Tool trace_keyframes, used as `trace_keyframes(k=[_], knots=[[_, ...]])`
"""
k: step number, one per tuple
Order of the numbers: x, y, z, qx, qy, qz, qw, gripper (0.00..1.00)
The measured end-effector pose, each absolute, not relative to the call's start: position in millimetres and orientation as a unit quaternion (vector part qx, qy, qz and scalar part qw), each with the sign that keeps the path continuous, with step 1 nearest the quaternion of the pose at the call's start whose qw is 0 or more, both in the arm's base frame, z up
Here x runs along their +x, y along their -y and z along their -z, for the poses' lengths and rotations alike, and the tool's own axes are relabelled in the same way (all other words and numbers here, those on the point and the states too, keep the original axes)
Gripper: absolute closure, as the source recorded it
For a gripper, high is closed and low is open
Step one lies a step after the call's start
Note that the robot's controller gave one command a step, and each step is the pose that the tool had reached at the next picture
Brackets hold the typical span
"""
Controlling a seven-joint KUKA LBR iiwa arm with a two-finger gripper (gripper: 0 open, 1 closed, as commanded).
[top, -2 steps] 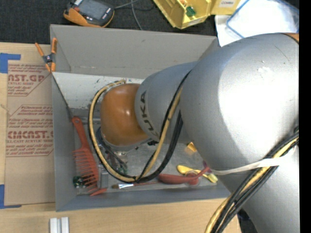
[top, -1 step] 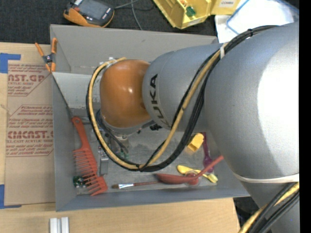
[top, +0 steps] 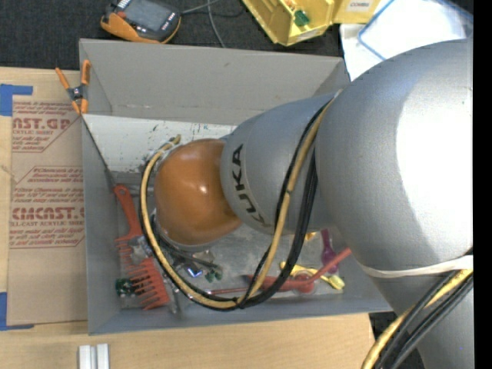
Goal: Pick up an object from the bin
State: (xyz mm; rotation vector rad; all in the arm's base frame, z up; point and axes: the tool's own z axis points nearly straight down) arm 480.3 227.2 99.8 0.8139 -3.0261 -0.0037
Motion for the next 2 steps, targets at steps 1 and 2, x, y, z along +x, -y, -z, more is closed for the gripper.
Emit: trace_keyframes(k=[1, 2], knots=[[484.8, -244.4, -73.0, 0.117, 0.993, 0.001, -0.009, 0.0], [489.3, -220.1, -76.2, 0.293, 0.956, 0.001, -0.014, 1.0]])
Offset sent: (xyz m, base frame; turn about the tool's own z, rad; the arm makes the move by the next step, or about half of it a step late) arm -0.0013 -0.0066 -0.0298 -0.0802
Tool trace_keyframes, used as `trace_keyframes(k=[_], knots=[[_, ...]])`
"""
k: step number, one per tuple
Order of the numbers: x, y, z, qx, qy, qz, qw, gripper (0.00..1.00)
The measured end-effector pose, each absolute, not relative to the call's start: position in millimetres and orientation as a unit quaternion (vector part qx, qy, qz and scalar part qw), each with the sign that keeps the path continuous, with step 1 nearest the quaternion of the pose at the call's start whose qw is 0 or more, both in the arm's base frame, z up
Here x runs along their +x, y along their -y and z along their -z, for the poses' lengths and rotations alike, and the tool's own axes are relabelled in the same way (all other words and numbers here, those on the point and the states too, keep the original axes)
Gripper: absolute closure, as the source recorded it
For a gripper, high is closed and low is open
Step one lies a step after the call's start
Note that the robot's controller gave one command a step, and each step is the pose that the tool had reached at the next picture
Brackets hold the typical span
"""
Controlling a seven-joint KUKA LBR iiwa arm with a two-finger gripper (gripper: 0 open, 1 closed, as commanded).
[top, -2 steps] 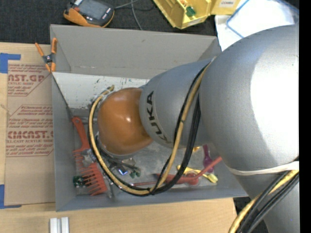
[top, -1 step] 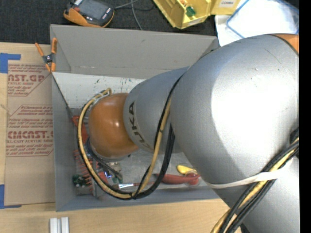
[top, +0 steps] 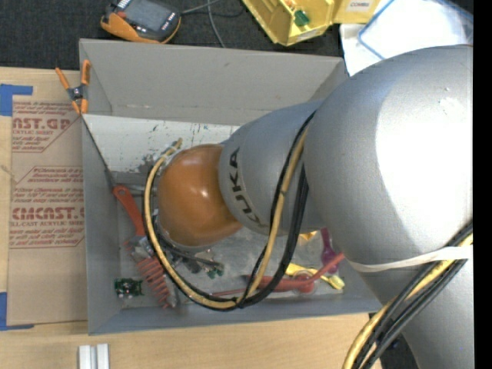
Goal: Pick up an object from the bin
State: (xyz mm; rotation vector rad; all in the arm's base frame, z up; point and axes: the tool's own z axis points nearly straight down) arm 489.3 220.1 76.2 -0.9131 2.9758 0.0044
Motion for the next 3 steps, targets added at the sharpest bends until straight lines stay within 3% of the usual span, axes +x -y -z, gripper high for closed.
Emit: trace_keyframes(k=[1, 2, 3], knots=[[489.2, -220.3, -76.2, -0.293, -0.956, -0.002, 0.014, 1.0], [485.7, -219.1, -96.2, -0.294, -0.956, -0.001, 0.007, 1.0], [484.6, -219.9, -133.5, -0.294, -0.956, -0.001, 0.007, 1.0]])
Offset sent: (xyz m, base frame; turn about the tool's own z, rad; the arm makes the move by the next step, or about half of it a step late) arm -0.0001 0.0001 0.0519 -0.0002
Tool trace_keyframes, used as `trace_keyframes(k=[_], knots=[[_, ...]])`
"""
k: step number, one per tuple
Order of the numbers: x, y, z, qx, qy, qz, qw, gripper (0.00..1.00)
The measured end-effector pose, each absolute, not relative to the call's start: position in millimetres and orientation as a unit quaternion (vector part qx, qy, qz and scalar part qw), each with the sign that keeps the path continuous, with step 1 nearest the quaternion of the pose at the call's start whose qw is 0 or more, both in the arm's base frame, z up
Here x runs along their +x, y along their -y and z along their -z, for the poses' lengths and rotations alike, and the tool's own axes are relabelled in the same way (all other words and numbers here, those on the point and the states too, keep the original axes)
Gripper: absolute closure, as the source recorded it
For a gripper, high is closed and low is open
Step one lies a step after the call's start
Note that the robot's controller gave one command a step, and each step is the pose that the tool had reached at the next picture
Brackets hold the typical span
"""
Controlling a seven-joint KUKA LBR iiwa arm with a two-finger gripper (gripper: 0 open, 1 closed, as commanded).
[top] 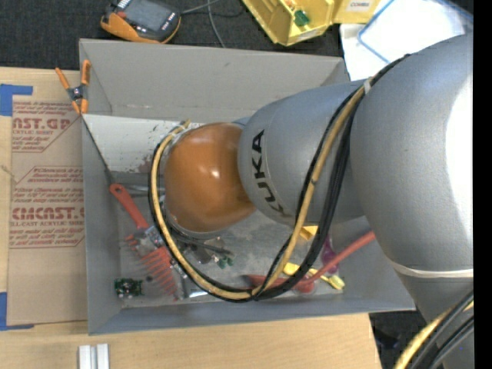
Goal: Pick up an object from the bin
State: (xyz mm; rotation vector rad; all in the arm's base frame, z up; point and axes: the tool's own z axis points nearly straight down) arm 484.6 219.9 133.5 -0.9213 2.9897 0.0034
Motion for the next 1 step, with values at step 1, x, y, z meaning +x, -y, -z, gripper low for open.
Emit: trace_keyframes(k=[1], knots=[[484.3, -220.3, -169.4, -0.294, -0.956, -0.001, 0.006, 1.0]])
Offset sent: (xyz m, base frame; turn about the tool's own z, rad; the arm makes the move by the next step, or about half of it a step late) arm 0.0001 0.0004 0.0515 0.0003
